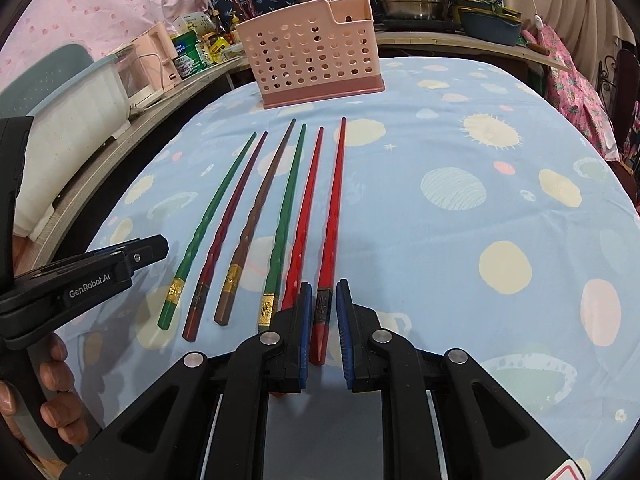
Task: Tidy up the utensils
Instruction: 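Lower the right tool onto a red chopstick and close it, then grasp a green chopstick with the left tool while the right tool holds the red one, then lift both held chopsticks up toward the pink holder, then lower both chopsticks into the pink holder and open both tools, then withdraw both open tools back over the remaining chopsticks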
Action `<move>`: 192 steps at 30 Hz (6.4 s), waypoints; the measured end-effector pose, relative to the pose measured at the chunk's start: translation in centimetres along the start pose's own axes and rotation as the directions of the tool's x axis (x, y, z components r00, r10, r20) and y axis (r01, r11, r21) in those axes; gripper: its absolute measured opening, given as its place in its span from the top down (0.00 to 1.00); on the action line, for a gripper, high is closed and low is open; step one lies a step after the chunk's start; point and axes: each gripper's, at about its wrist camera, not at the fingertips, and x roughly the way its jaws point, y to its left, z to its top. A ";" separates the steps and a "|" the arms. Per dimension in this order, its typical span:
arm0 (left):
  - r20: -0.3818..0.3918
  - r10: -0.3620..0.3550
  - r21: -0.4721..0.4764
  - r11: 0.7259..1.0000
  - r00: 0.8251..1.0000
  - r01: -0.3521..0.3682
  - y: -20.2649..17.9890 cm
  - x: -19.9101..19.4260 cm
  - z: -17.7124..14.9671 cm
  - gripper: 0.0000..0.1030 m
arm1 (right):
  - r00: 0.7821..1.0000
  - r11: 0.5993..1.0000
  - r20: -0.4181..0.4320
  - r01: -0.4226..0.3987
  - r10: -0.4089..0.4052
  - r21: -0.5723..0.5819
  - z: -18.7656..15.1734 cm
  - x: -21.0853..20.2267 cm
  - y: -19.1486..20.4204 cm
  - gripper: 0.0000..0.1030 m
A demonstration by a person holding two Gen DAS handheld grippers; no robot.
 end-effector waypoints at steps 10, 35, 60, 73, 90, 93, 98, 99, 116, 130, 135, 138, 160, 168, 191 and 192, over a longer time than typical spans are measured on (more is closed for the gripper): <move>-0.002 -0.012 0.006 1.000 1.000 0.012 -0.5 -0.4 -0.6 0.60 | 1.000 0.999 0.015 0.028 -0.027 -0.017 -0.5 -0.3 -0.1 0.92; -0.021 0.001 0.061 0.998 1.000 0.000 -1.9 -0.2 -2.5 0.69 | 1.000 1.000 0.017 0.017 -0.017 0.004 -0.8 -0.5 -0.5 0.93; -0.027 -0.020 0.069 0.997 0.999 0.021 -1.7 -0.6 -2.3 0.93 | 1.000 1.000 0.005 0.019 -0.019 0.011 -0.5 -0.9 -0.9 0.93; -0.022 -0.026 0.063 0.998 0.999 0.028 -1.5 -2.4 -0.7 0.93 | 0.998 0.998 0.058 -0.003 -0.001 0.065 1.5 -3.4 -1.9 0.93; 0.066 -0.028 0.020 0.999 0.997 0.027 -0.3 -5.5 3.7 0.93 | 0.977 0.995 0.213 -0.022 0.001 0.096 6.8 -7.9 -2.7 0.93; 0.098 -0.024 0.010 1.000 0.995 0.024 0.2 -6.3 5.0 0.93 | 0.969 0.995 0.248 -0.023 -0.002 0.099 8.0 -8.8 -2.8 0.93; 0.149 -0.021 -0.003 1.000 0.989 0.022 0.7 -7.5 7.0 0.93 | 0.954 0.995 0.300 -0.024 -0.006 0.098 10.0 -10.1 -2.9 0.93; 0.158 -0.022 -0.006 1.000 0.987 0.023 0.8 -7.7 7.4 0.93 | 0.950 0.995 0.311 -0.025 -0.007 0.097 10.4 -10.4 -2.9 0.93; 0.246 -0.062 -0.033 0.997 0.967 0.072 1.2 -9.8 13.9 0.93 | 0.916 0.994 0.401 -0.054 0.013 0.093 15.8 -11.8 -2.7 0.93; 0.340 -0.108 -0.021 0.992 0.934 0.122 0.1 -12.5 19.8 0.93 | 0.886 0.981 0.454 -0.157 0.089 0.113 21.6 -12.2 -3.0 0.93; 0.418 -0.115 -0.022 0.990 0.901 0.137 -0.2 -14.7 23.4 0.93 | 0.854 0.975 0.507 -0.195 0.115 0.108 25.1 -13.3 -2.9 0.93; 0.470 -0.108 -0.026 0.990 0.876 0.136 -0.4 -15.9 25.6 0.93 | 0.827 0.972 0.547 -0.214 0.127 0.097 27.5 -14.0 -2.7 0.93; 0.582 -0.058 -0.076 0.989 0.811 0.125 -0.6 -10.7 34.0 0.93 | 0.796 0.978 0.602 -0.174 0.070 0.116 38.2 -6.9 -2.9 0.93; 0.511 -0.049 -0.090 0.990 0.858 0.110 -0.1 -6.3 33.1 0.93 | 0.847 0.982 0.528 -0.150 0.069 0.112 36.9 -2.5 -2.9 0.93; 0.452 -0.019 -0.111 0.991 0.892 0.077 0.9 -5.1 31.3 0.77 | 0.878 0.990 0.475 -0.116 0.062 0.085 34.6 -1.6 -1.9 0.88; 0.450 -0.018 -0.107 0.991 0.893 0.074 0.8 -5.2 31.1 0.77 | 0.877 0.990 0.476 -0.116 0.063 0.083 34.4 -1.8 -1.9 0.88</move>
